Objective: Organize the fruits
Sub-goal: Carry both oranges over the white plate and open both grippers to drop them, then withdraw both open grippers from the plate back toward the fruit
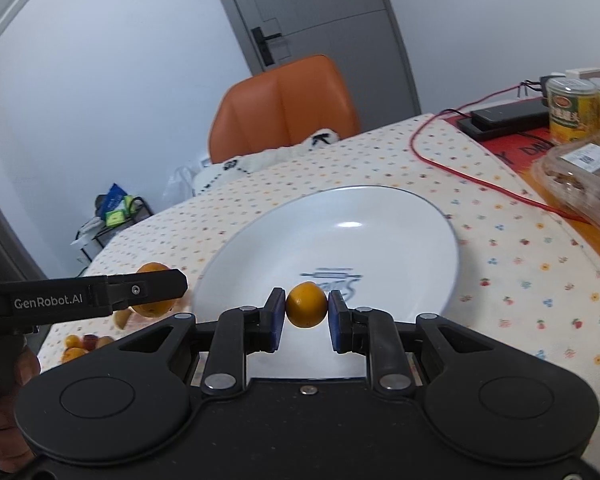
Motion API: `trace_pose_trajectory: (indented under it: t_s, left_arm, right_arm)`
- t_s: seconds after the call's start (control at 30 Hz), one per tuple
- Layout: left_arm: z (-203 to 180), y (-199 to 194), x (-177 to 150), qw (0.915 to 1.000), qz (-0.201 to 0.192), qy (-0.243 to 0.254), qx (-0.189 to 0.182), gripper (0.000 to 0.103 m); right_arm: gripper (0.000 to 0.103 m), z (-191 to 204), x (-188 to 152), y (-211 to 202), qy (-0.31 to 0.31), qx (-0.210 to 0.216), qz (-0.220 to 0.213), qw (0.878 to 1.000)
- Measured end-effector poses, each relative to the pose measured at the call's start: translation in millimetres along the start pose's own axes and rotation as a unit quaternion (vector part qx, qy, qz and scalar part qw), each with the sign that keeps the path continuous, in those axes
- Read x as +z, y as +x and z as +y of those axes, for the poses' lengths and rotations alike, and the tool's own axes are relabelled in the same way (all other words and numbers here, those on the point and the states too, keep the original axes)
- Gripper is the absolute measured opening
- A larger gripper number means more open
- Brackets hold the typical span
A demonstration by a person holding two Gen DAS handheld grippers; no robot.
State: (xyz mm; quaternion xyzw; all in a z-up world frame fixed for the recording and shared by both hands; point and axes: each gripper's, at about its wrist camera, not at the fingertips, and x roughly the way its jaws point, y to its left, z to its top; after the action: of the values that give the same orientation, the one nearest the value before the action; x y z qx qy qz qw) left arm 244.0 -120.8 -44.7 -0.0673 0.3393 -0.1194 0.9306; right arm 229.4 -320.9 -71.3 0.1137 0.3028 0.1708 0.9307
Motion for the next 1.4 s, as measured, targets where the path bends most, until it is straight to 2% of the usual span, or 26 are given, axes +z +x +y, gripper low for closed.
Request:
trace_pose_trajectory:
  t_s: [0.27,0.5,0.6,0.73,0.8,0.93,1.03,1.1,1.27,1.33,1.4]
  left_arm:
    - [-7,27,4,0.9998,0.017,0.008,-0.008,0.038]
    - [-13,41,5,0.9993,0.03,0.017,-0.013,0.038]
    - [-14,35,6,0.9997,0.018,0.015,-0.006,0.039]
    - [-12,20,7,0.9999,0.006,0.01,-0.005,0.04]
    - [-11,12,6,0.9999,0.004,0.009,0.0,0.041]
    - [-4,-5,1,1.0,-0.003,-0.001,0.008,0.043]
    - [4,-17,-4,0.9998,-0.007,-0.009,0.017,0.049]
    - [9,-25,-6,0.9996,-0.007,-0.011,0.027,0.058]
    - [21,-54,-12,0.9987,-0.028,-0.02,0.039,0.074]
    - [24,-67,-13,0.9981,-0.036,-0.021,0.045,0.078]
    - [28,-78,-14,0.9977,-0.042,-0.02,0.049,0.081]
  right_arm:
    - [0.027,-10,0,7,0.003,-0.012,0.009,1.0]
    - [0.033,-16,3,-2,0.013,-0.016,-0.004,1.0]
    - [0.039,-18,3,-8,0.018,-0.02,-0.009,1.0]
    - [0.04,-18,3,-15,0.019,-0.02,-0.011,1.0]
    - [0.046,-20,2,-19,0.028,-0.013,-0.009,0.999]
    - [0.047,-22,3,-25,0.045,-0.016,-0.002,0.999]
    - [0.052,-20,6,-33,0.051,-0.015,-0.008,0.999]
    - [0.06,-15,9,-40,0.048,-0.014,-0.013,0.999]
    - [0.07,1,13,-48,0.033,-0.018,-0.019,0.999]
    - [0.075,8,13,-50,0.028,-0.018,-0.021,0.999]
    - [0.085,16,11,-53,0.024,-0.014,-0.025,0.999]
